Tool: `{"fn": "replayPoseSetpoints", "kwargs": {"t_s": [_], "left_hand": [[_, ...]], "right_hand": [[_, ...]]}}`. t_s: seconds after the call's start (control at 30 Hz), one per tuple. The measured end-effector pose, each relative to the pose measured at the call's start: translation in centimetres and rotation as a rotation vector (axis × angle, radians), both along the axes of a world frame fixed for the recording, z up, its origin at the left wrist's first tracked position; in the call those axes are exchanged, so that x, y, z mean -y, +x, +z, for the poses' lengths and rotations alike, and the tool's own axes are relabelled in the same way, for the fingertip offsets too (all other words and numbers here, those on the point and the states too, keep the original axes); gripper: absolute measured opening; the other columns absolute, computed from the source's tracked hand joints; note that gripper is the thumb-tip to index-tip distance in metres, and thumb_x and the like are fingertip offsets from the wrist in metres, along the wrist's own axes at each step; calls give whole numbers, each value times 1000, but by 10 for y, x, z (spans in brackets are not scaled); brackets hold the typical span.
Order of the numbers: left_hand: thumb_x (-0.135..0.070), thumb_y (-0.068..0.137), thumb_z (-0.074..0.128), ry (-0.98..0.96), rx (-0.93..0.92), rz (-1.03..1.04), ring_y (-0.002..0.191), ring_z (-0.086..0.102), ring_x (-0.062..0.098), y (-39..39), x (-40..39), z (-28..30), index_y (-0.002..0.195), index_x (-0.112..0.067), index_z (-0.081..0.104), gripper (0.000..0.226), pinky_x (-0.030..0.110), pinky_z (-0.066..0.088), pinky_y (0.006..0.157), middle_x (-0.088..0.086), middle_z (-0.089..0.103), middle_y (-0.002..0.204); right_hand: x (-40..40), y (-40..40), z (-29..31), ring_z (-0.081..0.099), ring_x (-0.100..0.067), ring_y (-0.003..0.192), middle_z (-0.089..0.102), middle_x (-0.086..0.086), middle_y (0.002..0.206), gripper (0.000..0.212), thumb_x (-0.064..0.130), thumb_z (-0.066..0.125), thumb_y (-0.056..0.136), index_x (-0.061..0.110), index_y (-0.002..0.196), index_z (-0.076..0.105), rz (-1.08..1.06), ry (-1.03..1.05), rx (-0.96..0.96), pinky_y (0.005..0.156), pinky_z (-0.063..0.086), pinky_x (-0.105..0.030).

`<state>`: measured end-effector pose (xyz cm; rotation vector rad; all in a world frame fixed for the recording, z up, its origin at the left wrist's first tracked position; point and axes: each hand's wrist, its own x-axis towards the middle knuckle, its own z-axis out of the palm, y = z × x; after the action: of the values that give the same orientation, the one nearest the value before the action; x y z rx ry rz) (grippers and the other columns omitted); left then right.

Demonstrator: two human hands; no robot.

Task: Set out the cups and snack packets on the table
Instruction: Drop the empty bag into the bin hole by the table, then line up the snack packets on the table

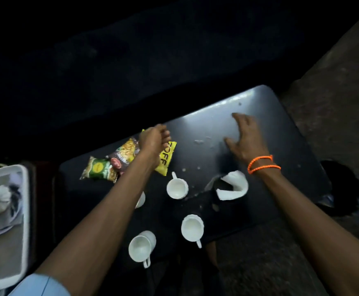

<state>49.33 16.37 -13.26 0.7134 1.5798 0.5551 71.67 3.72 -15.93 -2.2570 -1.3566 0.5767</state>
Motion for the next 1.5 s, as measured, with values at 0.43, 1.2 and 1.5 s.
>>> {"fn": "replayPoseSetpoints", "kwargs": {"t_s": [0.43,1.2,1.5], "left_hand": [[-45,93,71,-115,-492,-262,79,74,29,-99,-5,-57,122,-3,62,51,43,65,74,12,72,96],[-39,94,73,642,-679,-1132,154,28,31,-47,-22,-106,163,-32,31,81,53,42,118,2,22,173],[-47,82,83,573,-647,-1035,146,30,30,-33,-9,-109,161,-33,33,94,48,49,109,6,29,161]], "right_hand": [[-112,-151,-41,58,-40,124,60,-20,137,59,20,74,87,6,140,51,236,-420,-169,99,52,-43],[-110,-106,-57,46,-38,136,43,-13,155,88,7,87,72,26,148,48,304,-319,22,107,48,-48],[-114,-92,-55,51,-40,133,41,-9,158,97,1,90,65,27,149,48,386,-403,102,101,53,-51]]}}
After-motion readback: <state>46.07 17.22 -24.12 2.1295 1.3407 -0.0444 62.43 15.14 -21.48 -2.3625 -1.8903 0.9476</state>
